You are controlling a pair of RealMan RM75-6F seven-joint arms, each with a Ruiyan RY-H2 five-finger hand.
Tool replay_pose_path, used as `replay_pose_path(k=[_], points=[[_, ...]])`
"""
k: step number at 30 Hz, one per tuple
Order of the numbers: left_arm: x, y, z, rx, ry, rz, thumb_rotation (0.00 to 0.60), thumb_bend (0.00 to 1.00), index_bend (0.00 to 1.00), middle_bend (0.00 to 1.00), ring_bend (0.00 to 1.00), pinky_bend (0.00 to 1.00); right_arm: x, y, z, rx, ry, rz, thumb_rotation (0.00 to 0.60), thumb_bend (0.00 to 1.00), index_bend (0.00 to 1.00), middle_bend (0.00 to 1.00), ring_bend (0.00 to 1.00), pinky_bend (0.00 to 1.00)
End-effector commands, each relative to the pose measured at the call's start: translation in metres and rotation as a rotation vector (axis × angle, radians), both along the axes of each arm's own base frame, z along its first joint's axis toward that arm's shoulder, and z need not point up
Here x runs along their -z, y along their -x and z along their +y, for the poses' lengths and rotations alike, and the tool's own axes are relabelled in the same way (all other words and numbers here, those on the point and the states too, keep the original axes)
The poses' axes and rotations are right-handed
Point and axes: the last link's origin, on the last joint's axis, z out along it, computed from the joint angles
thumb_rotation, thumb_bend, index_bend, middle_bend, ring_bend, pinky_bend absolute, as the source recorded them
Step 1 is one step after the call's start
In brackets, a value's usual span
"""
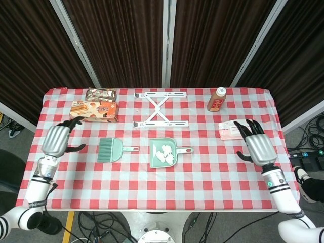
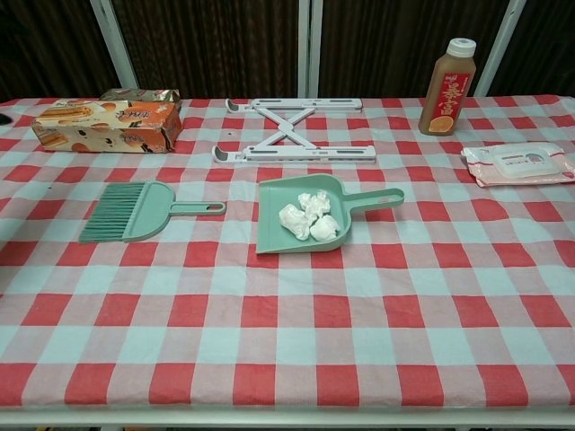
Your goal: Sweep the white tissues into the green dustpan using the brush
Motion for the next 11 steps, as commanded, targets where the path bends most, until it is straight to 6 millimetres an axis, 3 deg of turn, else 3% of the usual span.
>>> replay_pose_path(k=[1,6,11], points=[[-0.025,0.044,-0.038,-0.076,-0.062,0.153,0.600,0.14,0.21,0.25,0.22,0.28,-0.034,0.037,0.041,0.001,0.055,-0.037,0.600,0.14,0.02,0.15,0.00,0.00],[-0.036,0.069,-0.085,-0.163,-0.106,0.197,0.600,0.14,0.21,0.24,0.20,0.25,-0.047,0.058,0.076,0.019,0.112,-0.112,0.600,0.13,0.02,0.14,0.00,0.00],[-0.041,0.077,-0.122,-0.242,-0.123,0.195,0.600,0.14,0.21,0.24,0.20,0.25,-0.052,0.067,0.100,0.040,0.155,-0.143,0.600,0.13,0.02,0.15,0.00,0.00]])
